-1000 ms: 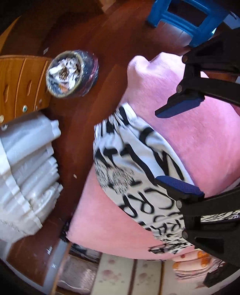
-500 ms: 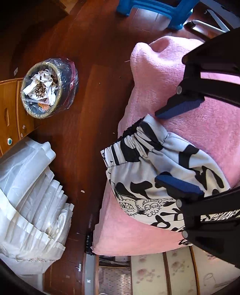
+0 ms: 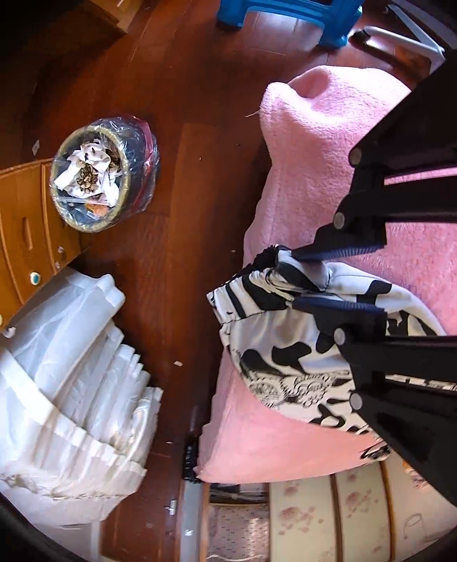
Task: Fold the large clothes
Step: 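Close the right tool on the black sleeve cuff and lift it, then carry the sleeve with the right tool across the jacket body toward the left tool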
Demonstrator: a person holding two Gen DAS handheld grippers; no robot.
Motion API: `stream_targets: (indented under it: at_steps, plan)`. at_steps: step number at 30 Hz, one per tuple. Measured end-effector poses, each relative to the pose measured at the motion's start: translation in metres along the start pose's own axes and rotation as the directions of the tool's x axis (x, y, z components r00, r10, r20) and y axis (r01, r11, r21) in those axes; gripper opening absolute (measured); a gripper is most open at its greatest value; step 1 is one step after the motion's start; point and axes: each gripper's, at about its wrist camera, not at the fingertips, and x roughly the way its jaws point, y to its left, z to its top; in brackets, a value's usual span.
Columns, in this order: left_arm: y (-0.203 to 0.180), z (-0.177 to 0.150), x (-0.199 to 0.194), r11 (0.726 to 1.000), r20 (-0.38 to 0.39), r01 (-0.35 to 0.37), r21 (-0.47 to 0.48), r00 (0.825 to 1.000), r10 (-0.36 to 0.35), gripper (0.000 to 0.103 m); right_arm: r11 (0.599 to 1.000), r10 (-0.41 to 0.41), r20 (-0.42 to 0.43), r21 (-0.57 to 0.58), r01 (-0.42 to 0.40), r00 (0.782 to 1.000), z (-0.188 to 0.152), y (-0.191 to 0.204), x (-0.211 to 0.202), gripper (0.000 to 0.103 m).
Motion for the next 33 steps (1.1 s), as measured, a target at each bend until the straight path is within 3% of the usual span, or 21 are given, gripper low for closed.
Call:
stream_targets:
  at_steps: [10,16,23,33]
  plan:
    - [0.038,-0.016,-0.027,0.998,0.055,-0.002,-0.069,0.998,0.006,0.080,0.997,0.077,0.127,-0.041,-0.073,0.989,-0.013,0.025,-0.041,0.012]
    - [0.076,-0.031,-0.052,0.992,0.115,0.000,-0.124,0.993,0.015,0.080,0.973,0.184,0.193,-0.173,-0.151,0.964,-0.036,0.069,-0.082,0.011]
    - [0.126,-0.055,-0.083,0.978,0.175,0.043,-0.202,0.985,-0.007,0.080,0.898,0.303,0.157,-0.377,-0.226,0.940,-0.086,0.138,-0.110,0.011]
    - [0.200,-0.092,-0.113,0.966,0.209,0.041,-0.254,0.978,0.013,0.080,0.746,0.416,0.032,-0.584,-0.321,0.909,-0.199,0.229,-0.113,0.011]
